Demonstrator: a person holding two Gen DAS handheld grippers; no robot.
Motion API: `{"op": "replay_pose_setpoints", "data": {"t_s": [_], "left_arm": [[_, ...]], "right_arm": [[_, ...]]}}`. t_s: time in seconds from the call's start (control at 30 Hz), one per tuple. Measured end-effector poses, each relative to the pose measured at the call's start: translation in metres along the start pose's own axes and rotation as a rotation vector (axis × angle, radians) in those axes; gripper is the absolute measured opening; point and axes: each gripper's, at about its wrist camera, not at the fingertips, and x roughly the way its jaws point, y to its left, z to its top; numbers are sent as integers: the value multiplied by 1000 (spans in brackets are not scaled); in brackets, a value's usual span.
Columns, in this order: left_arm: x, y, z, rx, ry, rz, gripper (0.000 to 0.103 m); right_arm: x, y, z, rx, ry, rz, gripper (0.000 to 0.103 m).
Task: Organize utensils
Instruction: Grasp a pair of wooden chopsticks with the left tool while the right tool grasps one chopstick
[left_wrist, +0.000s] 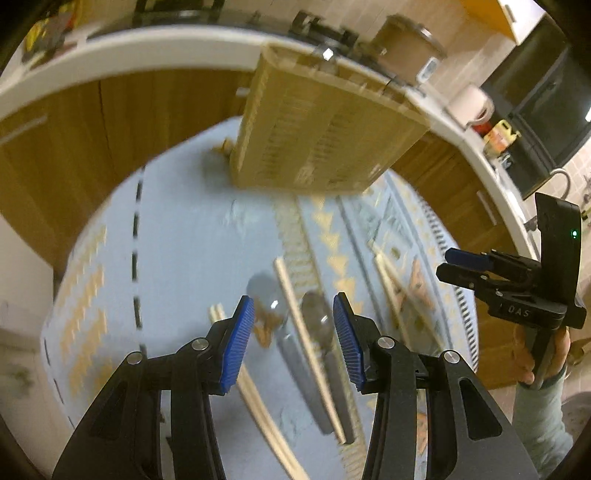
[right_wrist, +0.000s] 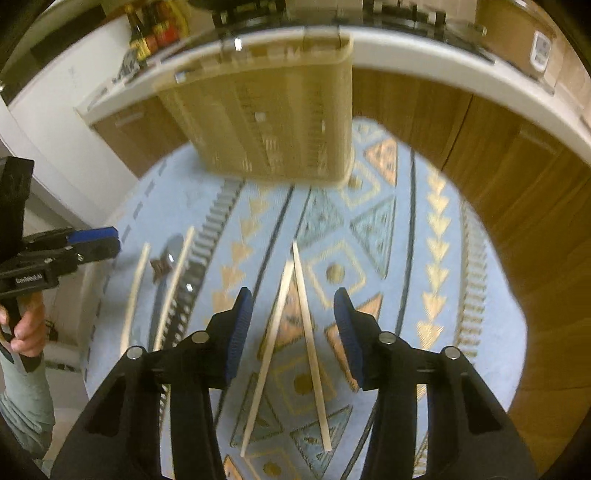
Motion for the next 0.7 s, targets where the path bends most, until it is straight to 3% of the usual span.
{"op": "replay_pose_setpoints", "data": {"t_s": [0.23, 0.53, 0.7], "left_arm": [[9, 20, -13, -24, 36, 38, 40], [27, 35, -30, -29, 77, 109, 30], [36, 25, -38, 22, 75, 176, 30]], "right_arm": [[33, -1, -8, 16, 89, 30, 36], [43, 5, -8, 13, 109, 55, 36], [45, 7, -8, 16, 120, 48, 36]]}}
